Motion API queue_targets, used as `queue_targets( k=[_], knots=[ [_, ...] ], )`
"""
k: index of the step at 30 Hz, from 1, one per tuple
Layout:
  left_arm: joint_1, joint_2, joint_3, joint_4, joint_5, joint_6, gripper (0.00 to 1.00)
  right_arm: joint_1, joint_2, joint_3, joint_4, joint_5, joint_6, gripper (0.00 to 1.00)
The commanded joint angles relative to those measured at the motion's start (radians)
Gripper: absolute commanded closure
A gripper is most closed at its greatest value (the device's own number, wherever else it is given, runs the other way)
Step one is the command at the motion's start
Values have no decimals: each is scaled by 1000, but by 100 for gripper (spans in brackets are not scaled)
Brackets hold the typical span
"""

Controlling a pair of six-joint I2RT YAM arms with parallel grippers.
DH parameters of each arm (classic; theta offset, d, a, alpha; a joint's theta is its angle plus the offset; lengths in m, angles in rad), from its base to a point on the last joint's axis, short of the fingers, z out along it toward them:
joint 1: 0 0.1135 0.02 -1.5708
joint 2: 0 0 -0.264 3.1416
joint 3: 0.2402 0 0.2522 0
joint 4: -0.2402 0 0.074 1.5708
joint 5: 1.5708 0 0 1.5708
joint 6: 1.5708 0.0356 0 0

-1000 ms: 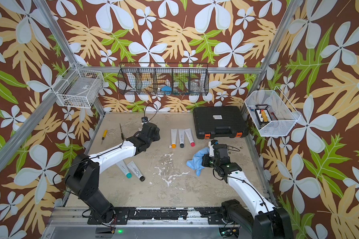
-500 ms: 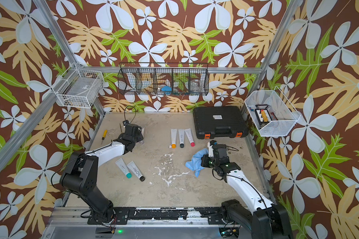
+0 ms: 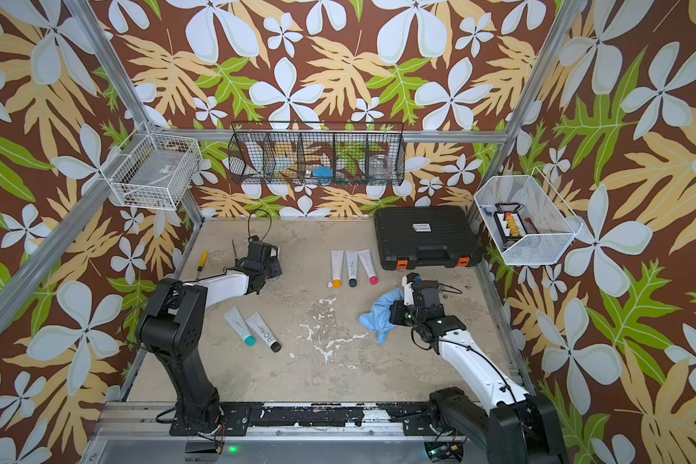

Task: Wipe the surface of the toothpaste tube
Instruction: Pick up the toothpaste from the center of the board.

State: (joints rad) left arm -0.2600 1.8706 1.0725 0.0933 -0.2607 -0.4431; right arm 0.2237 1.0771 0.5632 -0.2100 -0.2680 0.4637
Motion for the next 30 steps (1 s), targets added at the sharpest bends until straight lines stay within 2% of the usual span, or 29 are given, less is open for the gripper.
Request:
queue_targets(
  k=[1,13,24,30],
  knots=[
    [2,19,14,13,31,26,42,1,1,5,3,4,-12,100],
    [2,79,38,5,54,25,49,2,-2,-4,7,6,-14,100],
    [1,93,36,3,72,36,60,1,-6,-3,5,6,-13,100],
    [2,83,34,-2,77,41,69,2,-6,-1,3,6,-11,100]
  ],
)
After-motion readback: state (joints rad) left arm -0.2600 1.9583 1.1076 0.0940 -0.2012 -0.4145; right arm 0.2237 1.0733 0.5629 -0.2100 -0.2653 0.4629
